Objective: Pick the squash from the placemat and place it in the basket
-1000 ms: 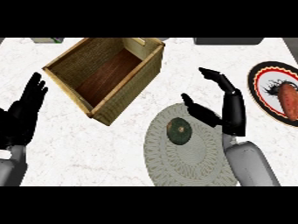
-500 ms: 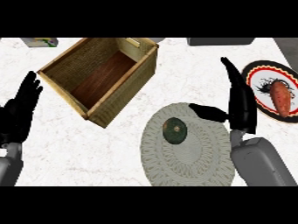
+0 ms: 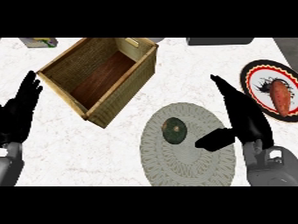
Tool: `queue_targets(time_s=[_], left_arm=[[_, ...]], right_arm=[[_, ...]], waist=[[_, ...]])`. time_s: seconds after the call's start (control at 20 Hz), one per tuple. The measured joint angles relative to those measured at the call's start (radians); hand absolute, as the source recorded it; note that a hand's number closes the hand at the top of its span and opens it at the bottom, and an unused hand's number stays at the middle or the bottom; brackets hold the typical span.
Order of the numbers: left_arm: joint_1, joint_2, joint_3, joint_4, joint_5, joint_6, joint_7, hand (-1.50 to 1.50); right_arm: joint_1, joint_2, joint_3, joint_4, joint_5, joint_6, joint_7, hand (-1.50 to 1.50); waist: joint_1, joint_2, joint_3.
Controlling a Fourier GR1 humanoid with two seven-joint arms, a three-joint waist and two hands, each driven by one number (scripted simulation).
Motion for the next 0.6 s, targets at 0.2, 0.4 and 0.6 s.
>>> queue_targets(time_s=[0.2,0.4,0.6], left_arm=[[-0.009,-0.015,0.004,-0.004,-0.004,-0.01,0.002,0.0],[-0.015,-0.04,0.013,0.026,-0.023,-0.032,-0.018,0.0],[-0.02,-0.059,0.022,0.011,-0.045,-0.04,0.0,0.0]], right_arm=[[0.027,-0.014,-0.026,-0.18,-0.076,0.099,0.126,-1.5],[0.058,0.01,-0.046,-0.267,-0.07,0.106,0.147,-1.5],[0.096,0.06,-0.039,-0.247,-0.007,0.078,0.103,-1.5]], waist=[[0.014,0.007,0.002],[0.025,0.013,0.003],[0.033,0.015,0.004]])
